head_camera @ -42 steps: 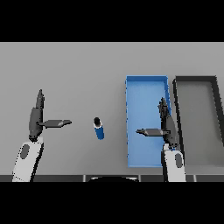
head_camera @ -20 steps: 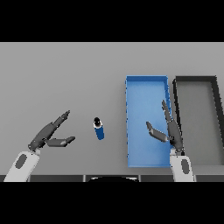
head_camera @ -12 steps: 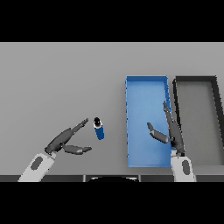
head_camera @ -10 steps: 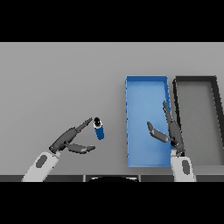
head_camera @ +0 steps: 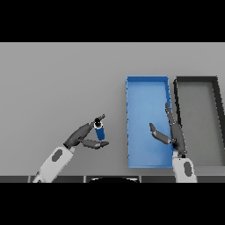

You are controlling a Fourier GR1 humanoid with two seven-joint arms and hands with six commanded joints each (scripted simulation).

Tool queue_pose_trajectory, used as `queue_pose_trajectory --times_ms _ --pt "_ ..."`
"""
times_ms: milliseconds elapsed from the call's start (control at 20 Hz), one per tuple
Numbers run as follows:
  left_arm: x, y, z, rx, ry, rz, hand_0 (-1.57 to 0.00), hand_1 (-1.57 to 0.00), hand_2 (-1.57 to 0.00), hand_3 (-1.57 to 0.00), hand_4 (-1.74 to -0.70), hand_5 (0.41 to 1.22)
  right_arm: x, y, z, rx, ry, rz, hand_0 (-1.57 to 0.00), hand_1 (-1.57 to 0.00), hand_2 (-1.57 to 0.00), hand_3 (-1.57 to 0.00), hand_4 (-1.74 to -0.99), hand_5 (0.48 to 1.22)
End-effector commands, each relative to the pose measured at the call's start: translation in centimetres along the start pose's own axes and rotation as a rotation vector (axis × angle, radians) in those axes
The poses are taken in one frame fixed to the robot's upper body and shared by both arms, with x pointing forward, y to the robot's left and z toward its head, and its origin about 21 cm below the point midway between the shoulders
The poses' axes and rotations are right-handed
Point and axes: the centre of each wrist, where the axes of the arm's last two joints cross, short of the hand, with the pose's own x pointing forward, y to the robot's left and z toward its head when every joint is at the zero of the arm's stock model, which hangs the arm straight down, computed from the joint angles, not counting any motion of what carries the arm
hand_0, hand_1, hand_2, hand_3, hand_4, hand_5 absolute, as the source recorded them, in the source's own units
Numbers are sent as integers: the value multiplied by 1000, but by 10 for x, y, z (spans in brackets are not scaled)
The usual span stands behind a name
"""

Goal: Pick up the blue pipe and place it into the blue bin.

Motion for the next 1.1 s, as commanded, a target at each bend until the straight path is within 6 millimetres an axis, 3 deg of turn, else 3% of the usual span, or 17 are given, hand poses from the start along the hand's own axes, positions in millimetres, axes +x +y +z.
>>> queue_pose_trajectory --times_ms 0,200,300,350,400,500,650,800,1050 --pt "-2 -3 -3 1 6 2 1 1 1 1 -1051 418 -1 1 -1 -3 0 2 1 1 1 1 -1221 645" --pt "3 -13 -18 -18 -59 64 1 1 1 1 -1107 463 -1 2 4 -6 -23 23 1 1 1 1 -1207 650" --pt "1 -24 -21 -18 -75 128 1 -41 -151 -121 -1186 550 0 -4 6 -6 -33 25 1 1 1 1 -1213 655" --pt "3 -23 -23 -7 -91 158 -10 -156 -308 -276 -1243 613 0 -2 2 -5 -17 12 1 1 1 1 -1217 655" --pt "3 -23 -24 3 -107 193 -125 -319 -485 -535 -1281 735 -1 -4 2 -4 -12 16 1 1 1 1 -1220 656" --pt "-1 -27 -23 9 -101 211 -602 -752 -865 -908 -1439 910 0 -4 1 -8 -12 19 1 1 1 1 -1219 657" --pt "3 -34 -23 1 -111 210 -1075 -1151 -1210 -1194 -1580 1062 -3 2 1 -2 -9 -1 1 1 1 1 -1233 660" --pt "6 -39 -25 0 -134 175 -1317 -1356 -1386 -1378 -1513 1139 -2 1 -2 3 1 -3 1 1 1 1 -1222 646" --pt "29 -37 -31 36 -267 182 -1488 -1501 -1510 -1508 -1474 1194 -2 -2 -5 1 -7 -20 1 1 1 1 -1225 630"
